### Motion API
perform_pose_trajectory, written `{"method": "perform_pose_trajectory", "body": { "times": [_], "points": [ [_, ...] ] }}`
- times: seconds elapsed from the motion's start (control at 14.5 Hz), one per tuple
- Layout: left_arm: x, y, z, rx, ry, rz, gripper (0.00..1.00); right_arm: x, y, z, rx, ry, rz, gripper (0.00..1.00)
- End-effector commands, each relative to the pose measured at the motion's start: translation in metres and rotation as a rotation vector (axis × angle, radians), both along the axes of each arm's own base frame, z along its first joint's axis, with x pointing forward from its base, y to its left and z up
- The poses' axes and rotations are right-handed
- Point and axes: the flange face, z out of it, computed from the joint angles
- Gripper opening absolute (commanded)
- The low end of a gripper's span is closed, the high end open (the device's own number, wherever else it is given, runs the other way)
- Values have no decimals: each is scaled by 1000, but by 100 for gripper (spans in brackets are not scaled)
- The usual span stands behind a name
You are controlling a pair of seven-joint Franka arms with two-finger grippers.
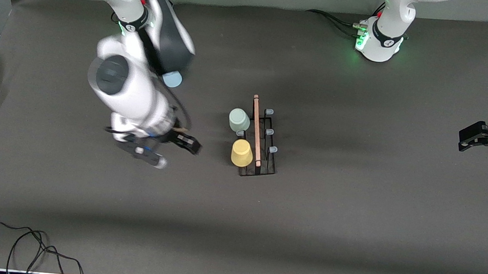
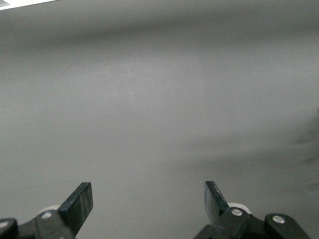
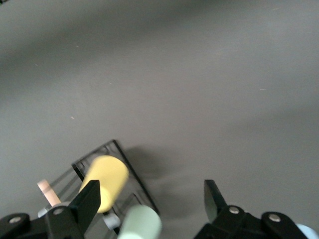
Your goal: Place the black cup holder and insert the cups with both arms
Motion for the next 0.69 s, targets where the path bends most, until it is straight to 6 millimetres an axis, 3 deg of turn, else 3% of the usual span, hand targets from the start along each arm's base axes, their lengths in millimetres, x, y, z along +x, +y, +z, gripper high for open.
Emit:
{"method": "perform_pose_trajectory", "body": {
  "times": [0.0, 0.41, 0.62],
  "points": [
    [-1, 0, 6, 4, 5, -13, 100, -11, -54, 40, 1, 50, 61, 98],
    [0, 0, 6, 4, 3, -13, 100, -22, -197, 97, -4, 103, 213, 100],
    [-1, 0, 6, 4, 5, -13, 100, -23, -231, 107, -10, 81, 246, 100]
  ]
}}
